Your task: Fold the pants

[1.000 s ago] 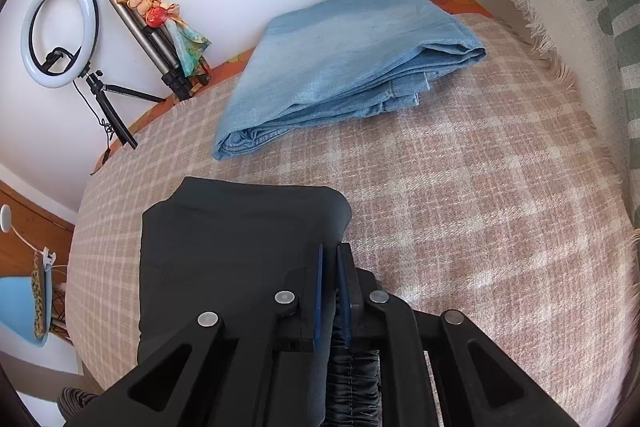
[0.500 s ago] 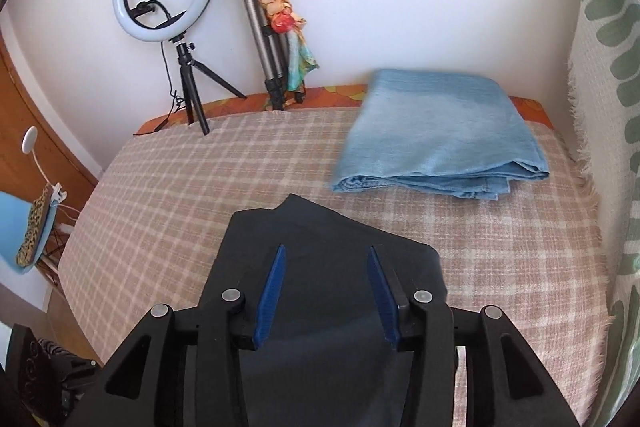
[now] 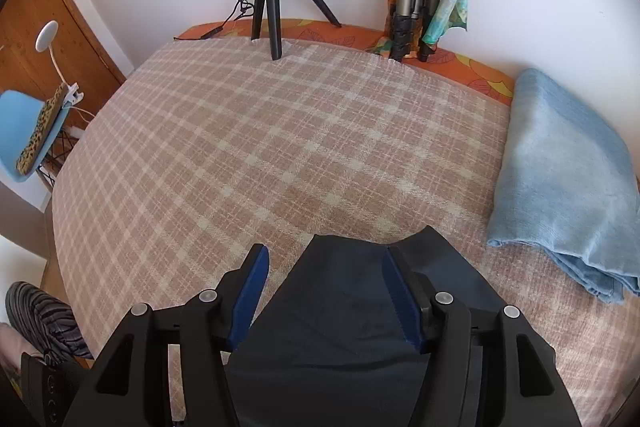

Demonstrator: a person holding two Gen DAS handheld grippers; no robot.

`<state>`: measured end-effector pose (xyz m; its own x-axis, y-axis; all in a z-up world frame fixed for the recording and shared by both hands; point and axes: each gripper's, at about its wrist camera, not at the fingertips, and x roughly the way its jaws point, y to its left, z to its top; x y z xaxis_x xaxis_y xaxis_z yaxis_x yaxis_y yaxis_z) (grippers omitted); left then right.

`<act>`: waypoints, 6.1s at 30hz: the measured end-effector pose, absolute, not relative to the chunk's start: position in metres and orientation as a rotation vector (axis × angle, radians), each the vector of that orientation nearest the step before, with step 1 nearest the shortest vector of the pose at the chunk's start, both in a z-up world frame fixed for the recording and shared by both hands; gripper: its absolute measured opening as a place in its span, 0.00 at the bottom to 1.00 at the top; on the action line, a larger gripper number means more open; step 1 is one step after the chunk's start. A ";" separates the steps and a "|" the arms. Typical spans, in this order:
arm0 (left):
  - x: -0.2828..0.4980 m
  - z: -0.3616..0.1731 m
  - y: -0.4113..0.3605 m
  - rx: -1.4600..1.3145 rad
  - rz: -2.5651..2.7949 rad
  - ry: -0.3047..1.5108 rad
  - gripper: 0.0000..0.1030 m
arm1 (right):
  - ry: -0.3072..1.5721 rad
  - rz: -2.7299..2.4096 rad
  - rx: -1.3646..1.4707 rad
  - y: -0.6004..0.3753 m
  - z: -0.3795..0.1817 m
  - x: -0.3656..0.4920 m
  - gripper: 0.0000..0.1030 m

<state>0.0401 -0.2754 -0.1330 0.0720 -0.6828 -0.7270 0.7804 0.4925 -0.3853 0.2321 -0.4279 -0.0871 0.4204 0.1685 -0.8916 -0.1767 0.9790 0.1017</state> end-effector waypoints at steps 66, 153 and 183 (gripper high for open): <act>0.046 -0.083 -0.287 0.173 -1.160 0.925 0.61 | 0.952 -0.090 0.366 -0.569 -0.085 -0.009 0.84; 0.173 -0.118 -0.347 -0.081 -0.972 1.055 0.06 | 0.919 -0.067 0.364 -0.558 -0.092 0.023 0.17; 0.230 0.038 -0.423 -0.055 -1.039 0.718 0.05 | 0.626 -0.162 0.197 -0.602 0.068 0.083 0.17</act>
<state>0.2295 -0.4231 0.0385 0.3033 -0.8008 -0.5165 0.7663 0.5271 -0.3672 0.0825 -0.6024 0.0681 0.7985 -0.0908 -0.5951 0.2094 0.9687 0.1331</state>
